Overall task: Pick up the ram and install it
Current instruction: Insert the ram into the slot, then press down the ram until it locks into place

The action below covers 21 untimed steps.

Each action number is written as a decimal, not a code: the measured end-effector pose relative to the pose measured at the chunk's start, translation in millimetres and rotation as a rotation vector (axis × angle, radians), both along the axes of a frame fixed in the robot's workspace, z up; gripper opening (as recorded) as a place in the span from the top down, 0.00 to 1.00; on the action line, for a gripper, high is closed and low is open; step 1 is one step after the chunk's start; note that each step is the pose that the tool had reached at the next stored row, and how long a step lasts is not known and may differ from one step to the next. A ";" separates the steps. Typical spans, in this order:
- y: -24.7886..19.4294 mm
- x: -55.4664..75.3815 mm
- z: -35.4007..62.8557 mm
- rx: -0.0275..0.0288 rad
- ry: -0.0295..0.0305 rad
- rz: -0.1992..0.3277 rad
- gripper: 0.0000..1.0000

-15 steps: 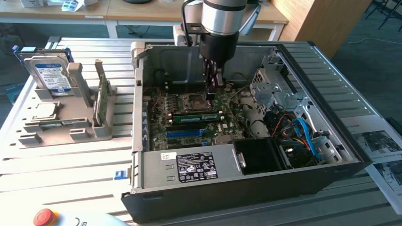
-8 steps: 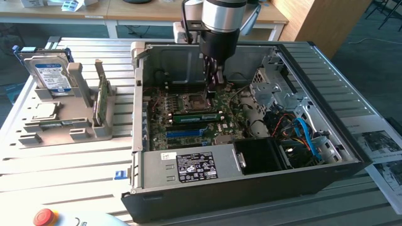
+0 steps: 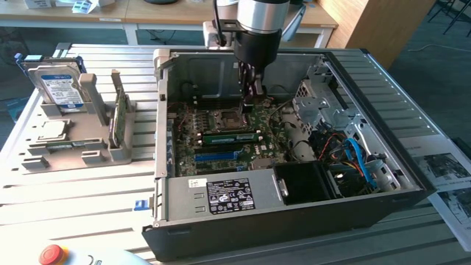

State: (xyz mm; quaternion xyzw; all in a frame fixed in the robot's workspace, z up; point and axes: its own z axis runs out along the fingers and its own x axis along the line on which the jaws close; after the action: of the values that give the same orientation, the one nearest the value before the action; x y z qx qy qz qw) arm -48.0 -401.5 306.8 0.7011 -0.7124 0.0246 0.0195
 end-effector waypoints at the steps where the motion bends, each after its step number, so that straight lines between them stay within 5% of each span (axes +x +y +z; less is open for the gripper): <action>1: 0.0 0.0 1.0 -0.0003 0.0002 0.000 0.81; 21: 0.0 0.0 7.8 -0.0038 0.0017 0.000 0.81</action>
State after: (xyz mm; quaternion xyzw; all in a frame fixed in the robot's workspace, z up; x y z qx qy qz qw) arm -48.0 -401.5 314.6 0.7011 -0.7123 0.0254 0.0215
